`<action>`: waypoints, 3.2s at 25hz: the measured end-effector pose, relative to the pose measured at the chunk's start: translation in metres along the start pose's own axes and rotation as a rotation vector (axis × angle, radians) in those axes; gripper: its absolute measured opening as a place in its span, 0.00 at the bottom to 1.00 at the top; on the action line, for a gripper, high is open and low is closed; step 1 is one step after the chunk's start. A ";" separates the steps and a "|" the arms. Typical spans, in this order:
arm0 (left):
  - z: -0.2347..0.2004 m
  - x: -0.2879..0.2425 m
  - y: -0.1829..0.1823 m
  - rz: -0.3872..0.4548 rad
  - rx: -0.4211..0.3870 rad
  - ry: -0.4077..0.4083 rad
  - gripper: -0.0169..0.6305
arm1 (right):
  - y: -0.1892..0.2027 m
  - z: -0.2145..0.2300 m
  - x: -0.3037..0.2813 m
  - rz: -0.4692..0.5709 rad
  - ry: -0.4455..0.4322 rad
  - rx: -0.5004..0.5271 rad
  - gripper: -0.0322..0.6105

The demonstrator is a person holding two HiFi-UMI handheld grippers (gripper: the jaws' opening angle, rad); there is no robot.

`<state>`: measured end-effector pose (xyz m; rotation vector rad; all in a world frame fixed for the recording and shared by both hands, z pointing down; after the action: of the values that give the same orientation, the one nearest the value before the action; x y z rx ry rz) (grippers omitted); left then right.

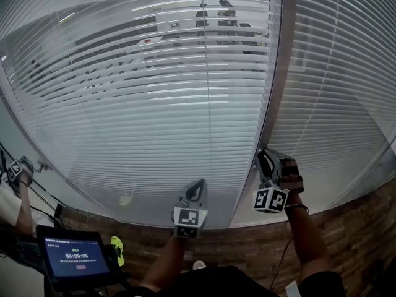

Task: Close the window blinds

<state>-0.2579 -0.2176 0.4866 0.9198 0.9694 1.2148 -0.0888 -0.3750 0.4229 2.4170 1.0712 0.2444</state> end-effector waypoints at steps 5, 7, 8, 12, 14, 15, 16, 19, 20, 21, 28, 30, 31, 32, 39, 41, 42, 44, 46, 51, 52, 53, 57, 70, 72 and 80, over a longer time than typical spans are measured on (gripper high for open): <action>-0.012 0.005 -0.001 0.002 0.016 -0.039 0.03 | 0.001 -0.003 0.000 0.011 0.000 0.236 0.24; -0.010 0.007 -0.001 0.006 0.018 -0.039 0.03 | 0.003 -0.004 0.001 0.010 0.011 0.256 0.24; -0.008 0.008 0.001 0.007 0.021 -0.041 0.03 | 0.002 -0.003 0.002 0.003 0.003 0.203 0.24; -0.005 0.010 0.009 -0.003 0.014 -0.053 0.03 | -0.009 0.010 0.018 0.005 -0.040 -0.238 0.33; -0.003 0.008 0.010 -0.006 0.008 -0.052 0.03 | -0.012 0.017 0.021 0.027 -0.032 -0.442 0.33; -0.002 0.007 0.009 -0.005 0.011 -0.048 0.03 | -0.011 0.018 0.020 0.039 -0.033 -0.555 0.33; -0.001 0.006 0.006 -0.004 0.017 -0.044 0.03 | -0.009 0.019 0.018 0.049 -0.033 -0.673 0.33; 0.001 0.008 -0.002 0.003 0.008 -0.036 0.03 | 0.000 0.017 0.017 0.046 -0.003 -0.970 0.33; 0.002 0.008 -0.006 0.002 0.006 -0.032 0.03 | 0.003 0.016 0.016 0.043 0.012 -1.023 0.33; 0.003 0.008 -0.007 -0.001 0.006 -0.028 0.03 | 0.004 0.016 0.016 0.042 0.024 -1.065 0.33; 0.006 0.007 0.000 0.003 0.002 -0.031 0.03 | 0.008 0.016 0.002 0.015 0.035 -1.245 0.28; 0.006 0.007 0.003 0.016 0.000 -0.039 0.03 | 0.009 0.014 0.000 0.022 0.055 -1.261 0.25; 0.006 0.006 0.004 0.027 0.001 -0.044 0.03 | 0.010 0.013 0.000 0.023 0.064 -1.267 0.25; 0.006 0.006 0.005 0.032 0.004 -0.046 0.03 | 0.010 0.013 0.000 0.025 0.067 -1.275 0.25; 0.007 0.004 0.010 0.059 -0.005 -0.052 0.03 | 0.009 0.015 0.002 0.025 0.037 -1.226 0.25; 0.008 0.003 0.012 0.080 -0.007 -0.050 0.03 | 0.009 0.014 0.003 0.028 0.025 -1.174 0.25; 0.009 0.005 0.010 0.068 0.003 -0.039 0.03 | 0.010 0.014 0.003 0.027 0.016 -1.156 0.25; 0.009 0.007 0.006 0.046 0.030 -0.022 0.03 | 0.011 0.015 0.003 0.031 -0.007 -1.137 0.25; 0.008 0.009 0.001 0.033 0.032 -0.017 0.03 | 0.011 0.016 0.000 0.041 -0.030 -1.113 0.25; 0.007 0.005 0.005 0.083 0.009 -0.035 0.03 | 0.004 0.017 0.000 0.038 -0.043 -0.856 0.25; 0.008 0.005 0.006 0.071 0.014 -0.030 0.03 | 0.002 0.017 0.000 0.034 -0.044 -0.769 0.25; 0.009 0.005 0.007 0.063 0.019 -0.028 0.03 | 0.000 0.017 0.000 0.028 -0.046 -0.675 0.25; 0.009 0.005 0.007 0.073 0.008 -0.029 0.03 | -0.002 0.011 -0.001 0.010 -0.057 -0.347 0.25; 0.015 0.005 -0.002 0.065 0.008 -0.015 0.03 | -0.002 0.000 0.000 -0.009 -0.056 0.215 0.25; 0.014 0.004 0.001 0.073 -0.006 -0.025 0.03 | -0.002 0.002 0.002 -0.005 -0.047 0.145 0.25; 0.012 0.003 0.005 0.080 -0.010 -0.035 0.03 | 0.007 0.020 0.011 0.079 -0.051 -0.818 0.31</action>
<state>-0.2478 -0.2149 0.4955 0.9763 0.9054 1.2660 -0.0700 -0.3782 0.4084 1.7104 0.6632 0.5259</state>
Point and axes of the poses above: the fingertips, and each gripper's own axes: x backward along the fingers, z to its right, y out of its underside, the point moved 8 cm from there along x, backward along the fingers, and after that the axes turned 13 degrees about -x, right-handed, at the moved point
